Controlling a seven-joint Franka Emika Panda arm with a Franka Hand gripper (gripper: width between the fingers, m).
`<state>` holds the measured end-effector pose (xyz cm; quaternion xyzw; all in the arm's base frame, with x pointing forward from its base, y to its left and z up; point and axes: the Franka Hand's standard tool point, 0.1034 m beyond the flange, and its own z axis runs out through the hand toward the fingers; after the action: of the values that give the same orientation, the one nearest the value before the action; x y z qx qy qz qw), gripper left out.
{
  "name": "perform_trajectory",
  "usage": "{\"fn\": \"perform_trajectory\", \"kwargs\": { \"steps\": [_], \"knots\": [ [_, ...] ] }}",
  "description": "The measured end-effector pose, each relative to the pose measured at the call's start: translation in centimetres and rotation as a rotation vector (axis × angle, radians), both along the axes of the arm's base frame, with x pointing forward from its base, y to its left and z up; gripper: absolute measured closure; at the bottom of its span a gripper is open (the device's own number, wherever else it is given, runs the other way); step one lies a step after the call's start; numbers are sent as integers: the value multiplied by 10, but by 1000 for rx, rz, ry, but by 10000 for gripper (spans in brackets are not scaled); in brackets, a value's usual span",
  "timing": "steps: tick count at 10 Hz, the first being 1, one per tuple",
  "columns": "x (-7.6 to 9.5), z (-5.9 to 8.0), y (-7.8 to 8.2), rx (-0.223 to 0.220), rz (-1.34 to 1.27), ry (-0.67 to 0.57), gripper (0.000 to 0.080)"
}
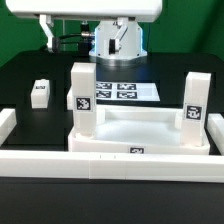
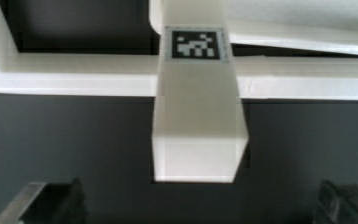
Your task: Assemble desk
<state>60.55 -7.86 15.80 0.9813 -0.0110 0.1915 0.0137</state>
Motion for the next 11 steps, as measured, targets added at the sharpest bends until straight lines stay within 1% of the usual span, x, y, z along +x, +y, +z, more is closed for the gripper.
{"fn": "perform_trajectory", "kwargs": {
  "steps": [2,3,4,5,6,7,8,9,11],
  "knots": [
    [-1,-1,1,3,0,8,151],
    [-5,-6,6,33,9,89,151],
    [-3,-7,6,62,15,172,151],
    [1,-8,8,78,18,222,151],
    [3,-10,10,89,26,265,151],
    [1,-14,12,100,40,343,151],
    [3,-17,10,103,50,394,151],
    [6,-19,7,106,52,415,151],
    [6,-20,8,107,53,416,151]
  ]
}}
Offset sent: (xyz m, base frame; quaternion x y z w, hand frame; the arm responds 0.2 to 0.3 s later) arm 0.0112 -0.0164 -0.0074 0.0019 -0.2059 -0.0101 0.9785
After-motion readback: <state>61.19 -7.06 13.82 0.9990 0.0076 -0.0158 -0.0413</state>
